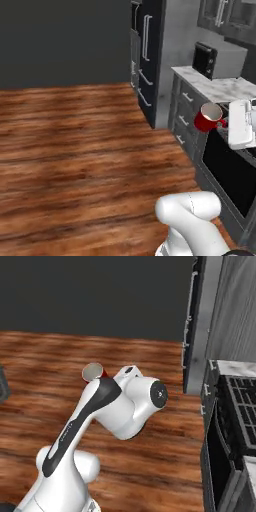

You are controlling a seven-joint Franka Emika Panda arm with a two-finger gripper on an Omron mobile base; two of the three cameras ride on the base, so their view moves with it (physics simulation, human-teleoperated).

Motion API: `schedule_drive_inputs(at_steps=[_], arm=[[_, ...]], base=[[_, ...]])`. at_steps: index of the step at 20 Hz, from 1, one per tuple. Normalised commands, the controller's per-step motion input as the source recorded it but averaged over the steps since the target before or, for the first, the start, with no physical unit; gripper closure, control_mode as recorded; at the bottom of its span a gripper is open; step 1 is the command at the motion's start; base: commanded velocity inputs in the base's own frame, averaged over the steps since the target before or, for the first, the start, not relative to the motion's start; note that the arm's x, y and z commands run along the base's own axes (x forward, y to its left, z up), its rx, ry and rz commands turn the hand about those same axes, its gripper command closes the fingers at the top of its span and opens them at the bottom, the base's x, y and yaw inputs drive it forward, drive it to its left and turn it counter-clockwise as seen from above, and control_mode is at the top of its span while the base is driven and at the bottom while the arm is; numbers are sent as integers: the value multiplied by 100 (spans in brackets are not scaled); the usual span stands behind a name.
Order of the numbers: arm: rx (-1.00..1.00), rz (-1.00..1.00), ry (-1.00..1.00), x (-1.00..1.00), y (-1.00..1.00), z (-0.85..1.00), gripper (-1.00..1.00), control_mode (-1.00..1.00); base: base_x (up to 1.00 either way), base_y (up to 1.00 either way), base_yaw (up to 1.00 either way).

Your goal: Open the cabinet directly in front. Then move the wine and the mug to the dining counter with the candle on it.

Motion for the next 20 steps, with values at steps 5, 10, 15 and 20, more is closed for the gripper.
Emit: schedule_drive_inputs(at_steps=[5,10,15,20], arm=[[0,0,0,0,0,0,100,100],[0,0,0,0,0,0,100,100],[0,0,0,0,0,0,100,100],[0,0,0,0,0,0,100,100]], base=[[-1,0,100],[0,0,100],[5,0,97],[26,0,80]])
